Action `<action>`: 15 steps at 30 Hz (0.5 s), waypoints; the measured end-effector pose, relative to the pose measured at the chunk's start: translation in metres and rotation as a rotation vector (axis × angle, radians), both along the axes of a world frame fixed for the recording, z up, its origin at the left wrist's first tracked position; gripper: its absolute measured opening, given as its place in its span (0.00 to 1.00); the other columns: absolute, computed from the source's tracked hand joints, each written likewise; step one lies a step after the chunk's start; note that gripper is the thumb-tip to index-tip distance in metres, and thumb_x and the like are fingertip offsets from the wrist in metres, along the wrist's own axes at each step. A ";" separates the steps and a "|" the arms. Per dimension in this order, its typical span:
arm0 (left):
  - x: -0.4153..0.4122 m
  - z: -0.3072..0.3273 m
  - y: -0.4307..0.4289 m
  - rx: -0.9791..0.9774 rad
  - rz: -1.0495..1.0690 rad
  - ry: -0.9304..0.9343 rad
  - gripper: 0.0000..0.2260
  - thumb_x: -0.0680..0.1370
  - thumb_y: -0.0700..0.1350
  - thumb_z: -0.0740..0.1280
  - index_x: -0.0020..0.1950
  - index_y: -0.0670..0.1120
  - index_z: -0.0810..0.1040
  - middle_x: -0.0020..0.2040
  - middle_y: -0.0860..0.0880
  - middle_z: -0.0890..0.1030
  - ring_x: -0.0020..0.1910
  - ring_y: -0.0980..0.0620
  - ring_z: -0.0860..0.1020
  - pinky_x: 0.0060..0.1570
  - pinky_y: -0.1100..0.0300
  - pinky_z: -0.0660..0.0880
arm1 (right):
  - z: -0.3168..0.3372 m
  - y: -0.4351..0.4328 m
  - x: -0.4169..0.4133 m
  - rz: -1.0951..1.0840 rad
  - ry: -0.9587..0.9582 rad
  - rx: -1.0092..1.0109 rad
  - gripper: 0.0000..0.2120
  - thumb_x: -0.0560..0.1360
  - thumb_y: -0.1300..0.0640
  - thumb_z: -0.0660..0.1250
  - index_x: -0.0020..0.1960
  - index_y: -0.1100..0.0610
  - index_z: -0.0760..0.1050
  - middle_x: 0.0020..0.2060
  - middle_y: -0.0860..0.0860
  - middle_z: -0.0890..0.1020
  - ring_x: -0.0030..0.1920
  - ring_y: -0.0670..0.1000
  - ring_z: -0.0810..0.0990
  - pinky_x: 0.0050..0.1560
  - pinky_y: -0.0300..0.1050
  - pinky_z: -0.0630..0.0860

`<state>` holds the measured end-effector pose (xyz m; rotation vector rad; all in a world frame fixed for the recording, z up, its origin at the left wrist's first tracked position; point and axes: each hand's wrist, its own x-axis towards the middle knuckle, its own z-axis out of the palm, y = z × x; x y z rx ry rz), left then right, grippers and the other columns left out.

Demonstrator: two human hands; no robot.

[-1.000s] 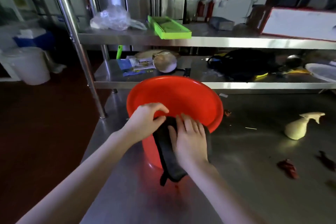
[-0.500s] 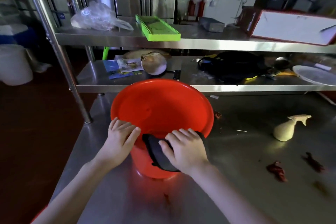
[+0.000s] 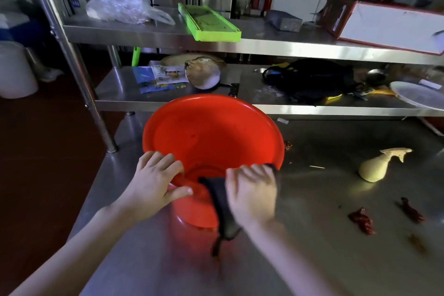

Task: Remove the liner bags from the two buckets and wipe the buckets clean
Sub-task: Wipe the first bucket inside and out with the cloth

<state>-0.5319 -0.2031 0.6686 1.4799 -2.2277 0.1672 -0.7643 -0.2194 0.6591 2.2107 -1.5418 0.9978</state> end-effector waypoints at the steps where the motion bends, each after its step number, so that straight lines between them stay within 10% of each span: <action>1: 0.000 0.000 0.002 0.007 0.006 0.019 0.36 0.74 0.74 0.47 0.41 0.44 0.79 0.37 0.51 0.74 0.39 0.46 0.74 0.54 0.47 0.69 | -0.003 0.010 0.015 0.015 -0.005 -0.012 0.20 0.80 0.52 0.57 0.31 0.53 0.73 0.27 0.49 0.74 0.33 0.55 0.73 0.42 0.51 0.69; 7: -0.007 0.008 0.012 0.176 0.029 0.133 0.29 0.71 0.74 0.51 0.46 0.50 0.75 0.42 0.56 0.73 0.47 0.52 0.68 0.63 0.55 0.56 | 0.016 -0.028 -0.031 0.318 0.129 0.063 0.19 0.79 0.53 0.55 0.33 0.56 0.75 0.30 0.50 0.77 0.33 0.55 0.75 0.40 0.49 0.71; 12: 0.001 0.004 0.019 0.159 -0.030 0.142 0.21 0.75 0.66 0.54 0.50 0.52 0.76 0.43 0.62 0.69 0.47 0.59 0.67 0.66 0.53 0.57 | 0.034 -0.084 -0.070 0.334 0.081 0.317 0.19 0.78 0.58 0.53 0.38 0.64 0.78 0.37 0.54 0.81 0.43 0.56 0.77 0.59 0.47 0.69; 15: -0.006 0.003 0.021 0.101 0.017 0.110 0.22 0.76 0.65 0.55 0.50 0.50 0.80 0.43 0.59 0.72 0.46 0.54 0.70 0.62 0.50 0.63 | 0.020 -0.061 -0.047 0.185 -0.056 0.206 0.20 0.76 0.58 0.52 0.30 0.62 0.72 0.29 0.54 0.76 0.35 0.57 0.73 0.49 0.54 0.74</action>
